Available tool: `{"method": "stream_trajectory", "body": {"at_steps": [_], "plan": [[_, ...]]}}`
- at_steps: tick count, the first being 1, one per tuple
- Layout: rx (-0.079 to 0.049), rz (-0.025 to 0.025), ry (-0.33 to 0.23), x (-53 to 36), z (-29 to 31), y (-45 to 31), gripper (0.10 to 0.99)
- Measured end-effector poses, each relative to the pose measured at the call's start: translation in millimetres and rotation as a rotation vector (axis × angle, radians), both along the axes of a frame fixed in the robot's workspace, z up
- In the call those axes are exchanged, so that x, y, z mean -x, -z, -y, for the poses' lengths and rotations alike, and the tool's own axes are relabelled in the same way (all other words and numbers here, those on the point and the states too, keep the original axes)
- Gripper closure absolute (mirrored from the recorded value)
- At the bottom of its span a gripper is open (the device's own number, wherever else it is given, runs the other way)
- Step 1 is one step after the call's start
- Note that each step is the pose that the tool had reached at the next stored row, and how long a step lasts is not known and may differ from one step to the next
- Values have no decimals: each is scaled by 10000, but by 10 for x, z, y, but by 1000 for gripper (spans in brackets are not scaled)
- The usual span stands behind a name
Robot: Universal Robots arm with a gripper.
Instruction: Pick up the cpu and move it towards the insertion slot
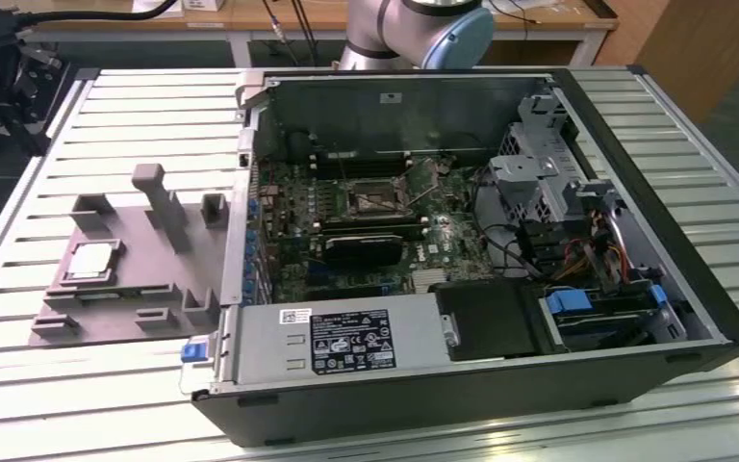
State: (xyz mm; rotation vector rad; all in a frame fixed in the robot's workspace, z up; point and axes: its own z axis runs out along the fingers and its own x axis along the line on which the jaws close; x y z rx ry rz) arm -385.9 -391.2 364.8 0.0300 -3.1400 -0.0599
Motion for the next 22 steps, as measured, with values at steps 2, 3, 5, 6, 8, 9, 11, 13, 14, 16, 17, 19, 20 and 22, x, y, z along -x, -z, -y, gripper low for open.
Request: {"method": "stream_trajectory", "body": {"at_steps": [2, 3, 5, 6, 8, 9, 11, 13, 14, 16, 17, 19, 20, 22], "plan": [[-1, 6, 0, 2, 2, 10, 984], [-1, 9, 0, 2, 6, 18, 984], [-1, 13, 0, 4, 17, 40, 984], [-1, 17, 0, 6, 24, 55, 984], [0, 22, 0, 10, 46, 80, 984], [-1, 27, 1, 12, 58, 93, 984], [-1, 34, 1, 16, 79, 123, 984], [-1, 36, 0, 20, 97, 159, 984], [-1, 37, 0, 23, 101, 177, 984], [-1, 36, 1, 25, 107, 213, 984], [-1, 36, 1, 27, 109, 231, 984], [-1, 37, 0, 30, 112, 268, 984], [-1, 37, 0, 32, 113, 286, 984], [-1, 36, 0, 38, 117, 340, 984]]}}
